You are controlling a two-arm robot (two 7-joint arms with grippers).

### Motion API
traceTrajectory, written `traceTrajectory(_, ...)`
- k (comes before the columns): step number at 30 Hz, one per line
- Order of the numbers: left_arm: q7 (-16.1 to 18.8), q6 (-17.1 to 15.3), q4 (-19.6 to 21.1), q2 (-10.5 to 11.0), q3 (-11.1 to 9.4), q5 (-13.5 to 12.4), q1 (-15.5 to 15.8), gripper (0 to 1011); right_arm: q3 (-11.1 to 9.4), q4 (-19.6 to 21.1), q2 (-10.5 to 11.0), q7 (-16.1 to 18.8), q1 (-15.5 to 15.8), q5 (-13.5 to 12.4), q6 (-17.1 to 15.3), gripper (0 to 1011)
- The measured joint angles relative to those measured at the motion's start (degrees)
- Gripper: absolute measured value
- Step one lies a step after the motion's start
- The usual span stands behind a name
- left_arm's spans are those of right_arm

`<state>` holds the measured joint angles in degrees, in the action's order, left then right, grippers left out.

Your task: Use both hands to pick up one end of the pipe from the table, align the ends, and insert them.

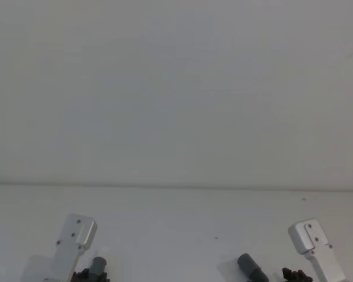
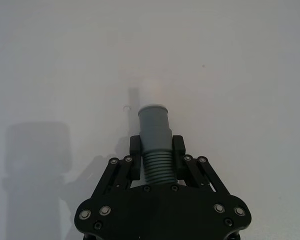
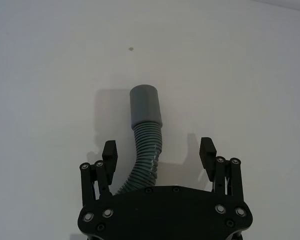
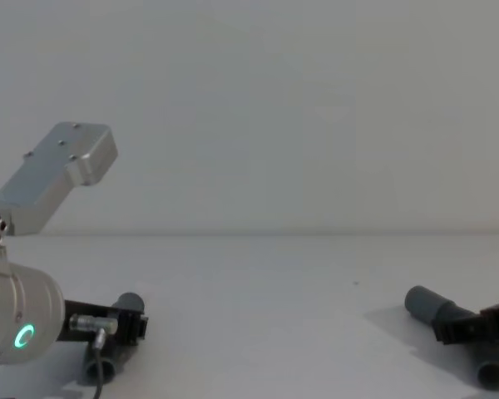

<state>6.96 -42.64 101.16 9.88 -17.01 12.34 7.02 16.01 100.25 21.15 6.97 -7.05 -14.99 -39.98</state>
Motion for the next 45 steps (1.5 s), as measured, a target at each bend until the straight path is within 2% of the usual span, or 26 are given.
traceTrajectory(14, 0.00, 0.00, 0.00, 0.00, 0.00, 0.00, 0.00, 336, 0.41, -0.58, -0.48, -0.27, -0.30, 1.28, -0.09, 1001)
traceTrajectory(18, 0.00, 0.00, 0.00, 0.00, 0.00, 0.00, 0.00, 336, 0.48, -0.65, -0.52, -0.27, -0.33, 1.54, 0.03, 935)
traceTrajectory(24, 0.00, 0.00, 0.00, 0.00, 0.00, 0.00, 0.00, 336, 0.56, -0.74, -0.56, -0.27, -0.36, 1.82, 0.16, 758)
traceTrajectory(25, 0.00, 0.00, 0.00, 0.00, 0.00, 0.00, 0.00, 336, 0.58, -0.76, -0.56, -0.27, -0.37, 1.88, 0.18, 696)
traceTrajectory(29, 0.00, 0.00, 0.00, 0.00, 0.00, 0.00, 0.00, 336, 0.60, -0.78, -0.58, -0.26, -0.39, 1.95, 0.21, 618)
traceTrajectory(30, 0.00, 0.00, 0.00, 0.00, 0.00, 0.00, 0.00, 336, 0.61, -0.78, -0.59, -0.26, -0.39, 1.97, 0.22, 549)
traceTrajectory(31, 0.00, 0.00, 0.00, 0.00, 0.00, 0.00, 0.00, 336, 0.62, -0.79, -0.59, -0.26, -0.39, 1.98, 0.24, 549)
traceTrajectory(32, 0.00, 0.00, 0.00, 0.00, 0.00, 0.00, 0.00, 336, 0.63, -0.80, -0.60, -0.25, -0.40, 2.00, 0.25, 480)
traceTrajectory(34, 0.00, 0.00, 0.00, 0.00, 0.00, 0.00, 0.00, 336, 0.64, -0.81, -0.61, -0.24, -0.41, 2.03, 0.26, 437)
traceTrajectory(35, 0.00, 0.00, 0.00, 0.00, 0.00, 0.00, 0.00, 336, 0.65, -0.82, -0.61, -0.24, -0.41, 2.05, 0.26, 368)
traceTrajectory(41, 0.00, 0.00, 0.00, 0.00, 0.00, 0.00, 0.00, 336, 0.67, -0.85, -0.64, -0.21, -0.42, 2.11, 0.31, 223)
traceTrajectory(45, 0.00, 0.00, 0.00, 0.00, 0.00, 0.00, 0.00, 336, 0.67, -0.85, -0.64, -0.20, -0.42, 2.12, 0.35, 164)
